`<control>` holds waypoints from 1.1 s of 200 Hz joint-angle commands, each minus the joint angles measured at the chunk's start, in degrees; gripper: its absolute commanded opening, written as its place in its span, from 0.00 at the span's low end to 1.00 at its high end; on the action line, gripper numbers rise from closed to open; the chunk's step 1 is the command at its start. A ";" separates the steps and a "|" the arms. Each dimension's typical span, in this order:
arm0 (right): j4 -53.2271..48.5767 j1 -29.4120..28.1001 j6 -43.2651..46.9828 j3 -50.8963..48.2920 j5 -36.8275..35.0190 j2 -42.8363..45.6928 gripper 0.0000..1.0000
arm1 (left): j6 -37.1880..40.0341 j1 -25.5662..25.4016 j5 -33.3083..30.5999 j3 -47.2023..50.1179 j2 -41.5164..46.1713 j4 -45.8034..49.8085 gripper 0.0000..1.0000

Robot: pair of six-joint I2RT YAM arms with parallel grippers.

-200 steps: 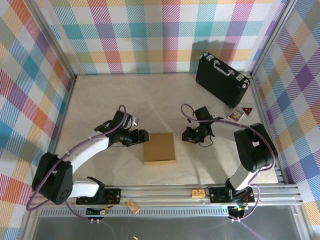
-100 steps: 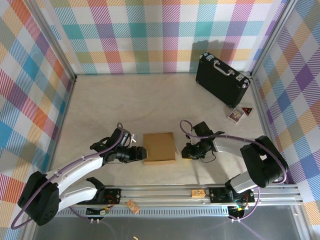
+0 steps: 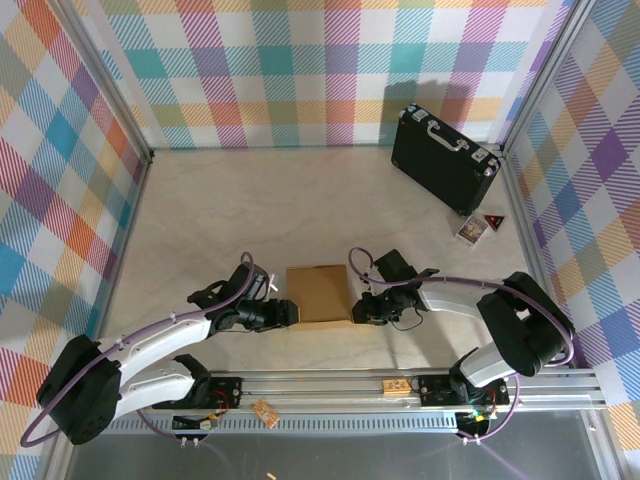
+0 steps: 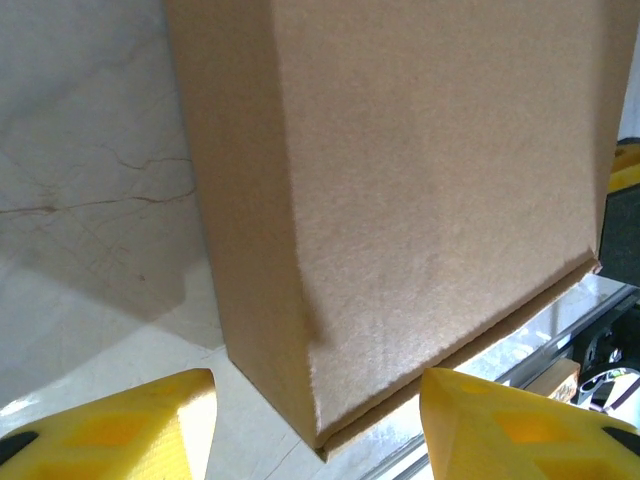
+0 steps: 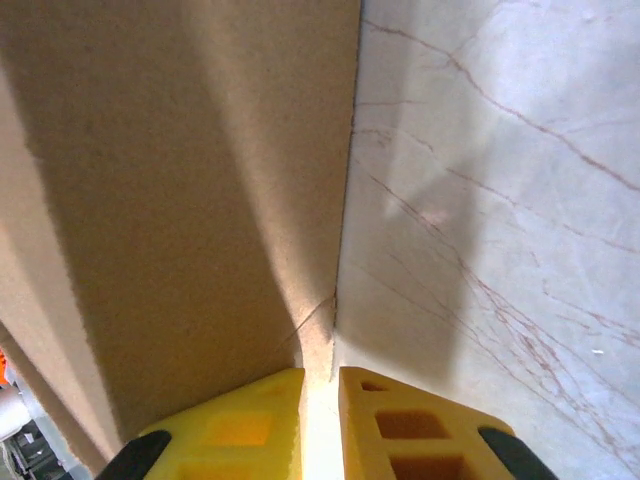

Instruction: Fold the paper box

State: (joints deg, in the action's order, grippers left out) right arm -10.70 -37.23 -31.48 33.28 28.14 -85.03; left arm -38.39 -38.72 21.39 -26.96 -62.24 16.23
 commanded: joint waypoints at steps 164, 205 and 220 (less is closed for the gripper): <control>5.47 -7.01 -8.98 2.44 -1.54 -0.56 0.16 | -6.83 -9.09 -4.01 0.23 -4.64 -10.68 0.55; -2.32 -3.91 -3.86 1.45 -6.80 2.49 0.17 | -4.84 -9.01 -8.19 -0.22 -1.29 -3.79 0.55; -4.22 -2.90 -2.91 0.94 -7.83 4.06 0.17 | -4.83 -9.04 -8.46 -0.04 -0.66 -3.27 0.55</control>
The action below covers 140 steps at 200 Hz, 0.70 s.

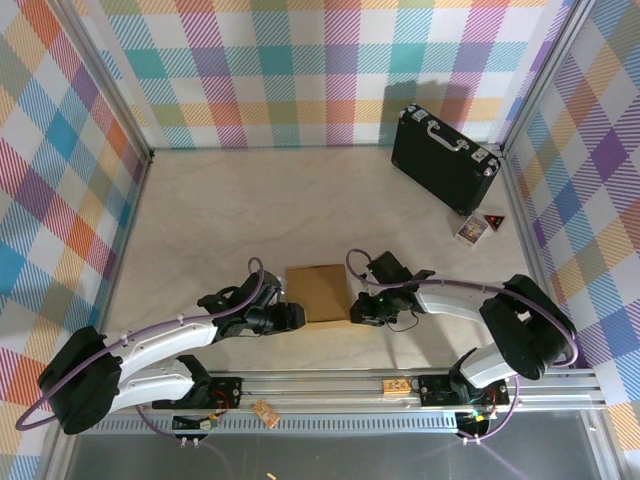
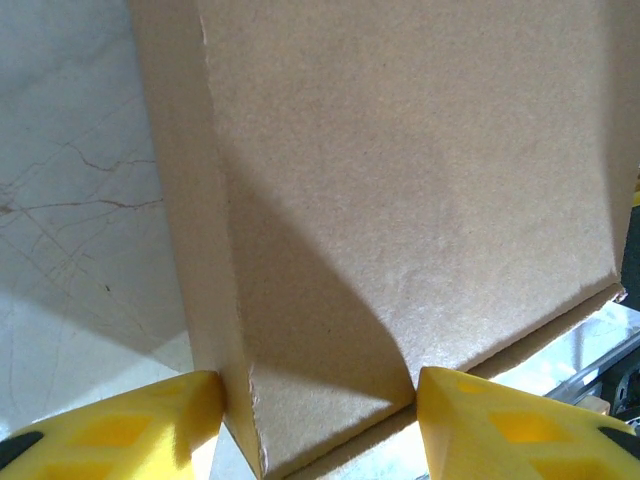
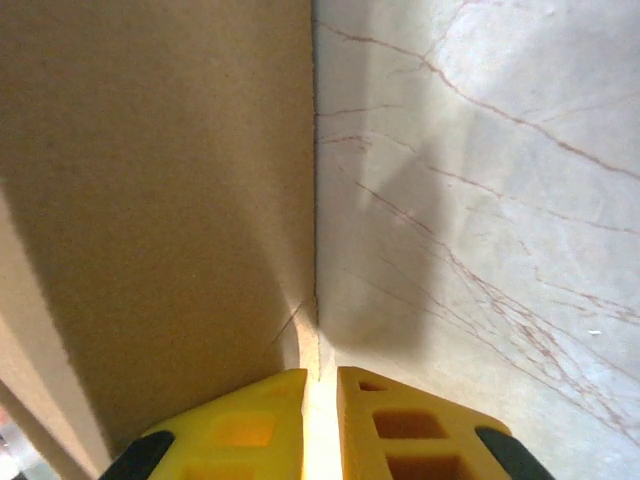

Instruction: Fold the paper box

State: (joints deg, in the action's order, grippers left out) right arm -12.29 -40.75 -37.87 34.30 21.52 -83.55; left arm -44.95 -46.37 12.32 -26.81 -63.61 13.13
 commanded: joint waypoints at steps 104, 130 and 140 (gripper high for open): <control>-1.16 0.77 1.55 -5.15 3.64 6.31 0.16 | 1.24 -1.42 0.33 0.70 2.62 0.30 0.55; 3.24 0.76 -0.47 -6.73 6.89 5.30 0.16 | 1.17 -1.36 0.33 1.12 3.04 0.15 0.55; 4.89 0.76 -0.94 -7.03 7.77 4.72 0.16 | 1.02 -1.44 0.50 1.31 2.97 -0.14 0.55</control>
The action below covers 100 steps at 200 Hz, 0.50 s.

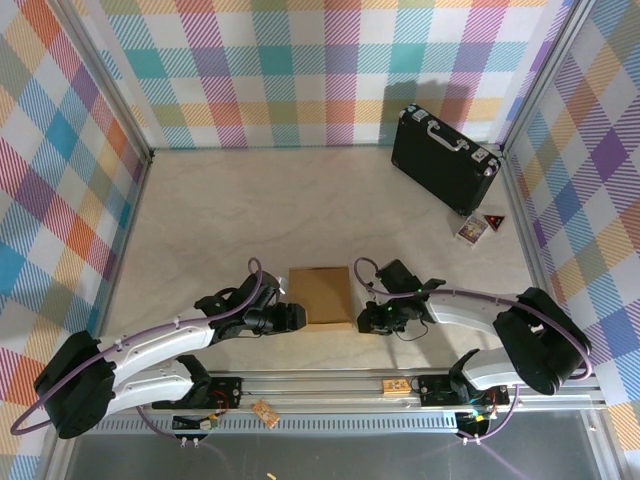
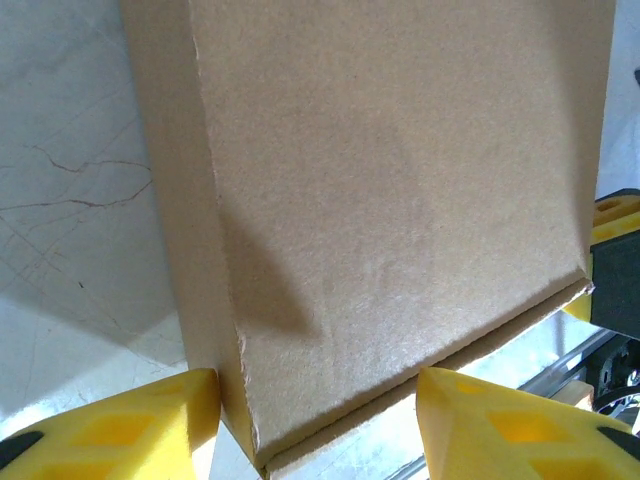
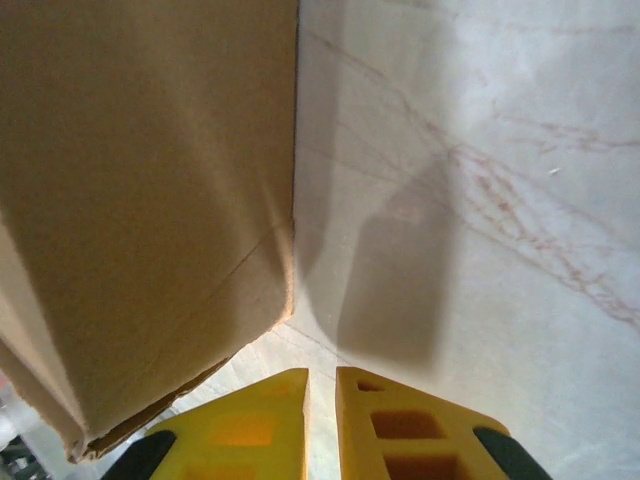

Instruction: Fold the paper box

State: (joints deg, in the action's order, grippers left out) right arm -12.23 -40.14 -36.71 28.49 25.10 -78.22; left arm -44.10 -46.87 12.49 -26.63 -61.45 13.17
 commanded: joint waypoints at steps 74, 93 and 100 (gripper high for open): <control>5.59 0.69 -1.60 -0.28 1.84 -2.36 0.14 | 0.26 -0.92 0.21 2.02 0.95 -0.29 0.55; 6.44 0.81 -1.57 -0.21 2.67 -3.36 0.14 | 0.41 -0.91 0.32 2.02 0.84 -0.34 0.55; 7.03 0.80 -1.74 -0.27 3.38 -3.75 0.13 | 0.38 -0.94 0.49 1.90 0.74 -0.42 0.55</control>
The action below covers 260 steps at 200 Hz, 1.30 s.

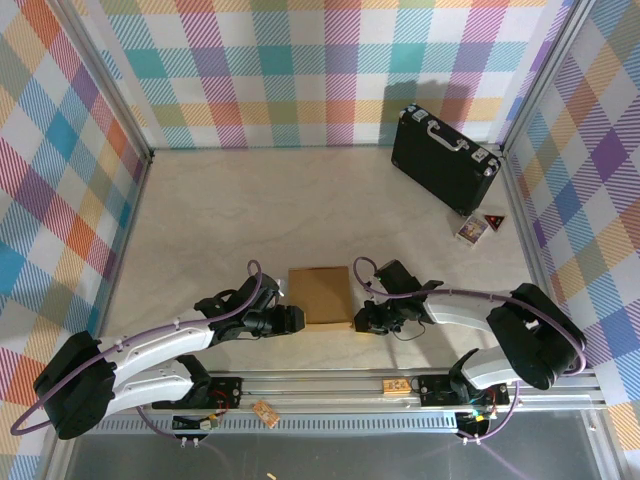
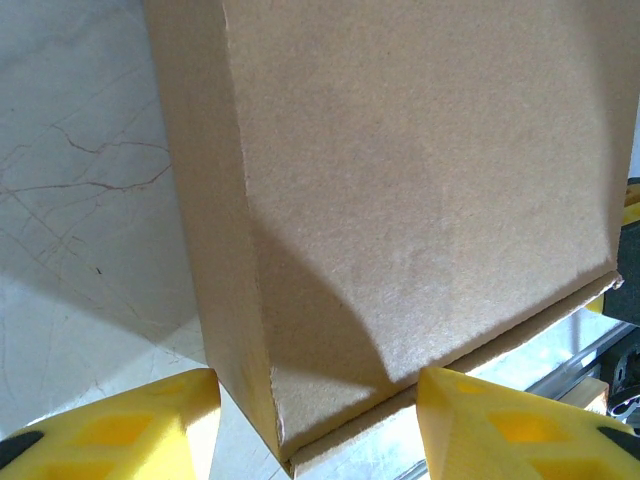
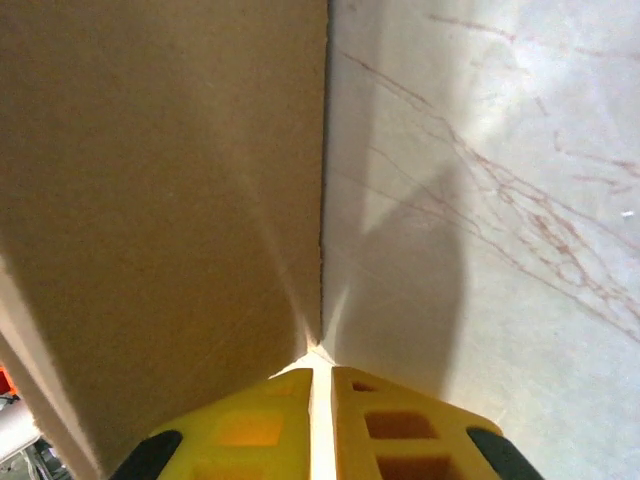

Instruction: Fold the paper box

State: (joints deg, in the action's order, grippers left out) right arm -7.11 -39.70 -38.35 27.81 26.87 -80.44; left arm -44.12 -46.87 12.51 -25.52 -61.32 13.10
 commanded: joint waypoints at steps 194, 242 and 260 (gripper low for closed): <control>20.05 -0.96 -4.32 -0.64 16.27 -6.30 0.09 | -1.84 -1.03 6.45 2.96 -4.98 -13.55 0.54; 18.93 -1.78 -3.40 0.66 16.87 -6.58 0.10 | -0.16 -1.54 4.85 1.74 -6.32 -10.90 0.54; 13.32 -1.33 -1.00 1.24 13.01 -4.66 0.11 | 1.18 -1.38 -0.45 -0.03 -4.29 -3.73 0.56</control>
State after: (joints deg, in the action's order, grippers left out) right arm 2.02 -37.89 -41.69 26.24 35.31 -85.41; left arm -44.29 -46.74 12.03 -24.40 -64.05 7.92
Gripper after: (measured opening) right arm 0.103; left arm 0.552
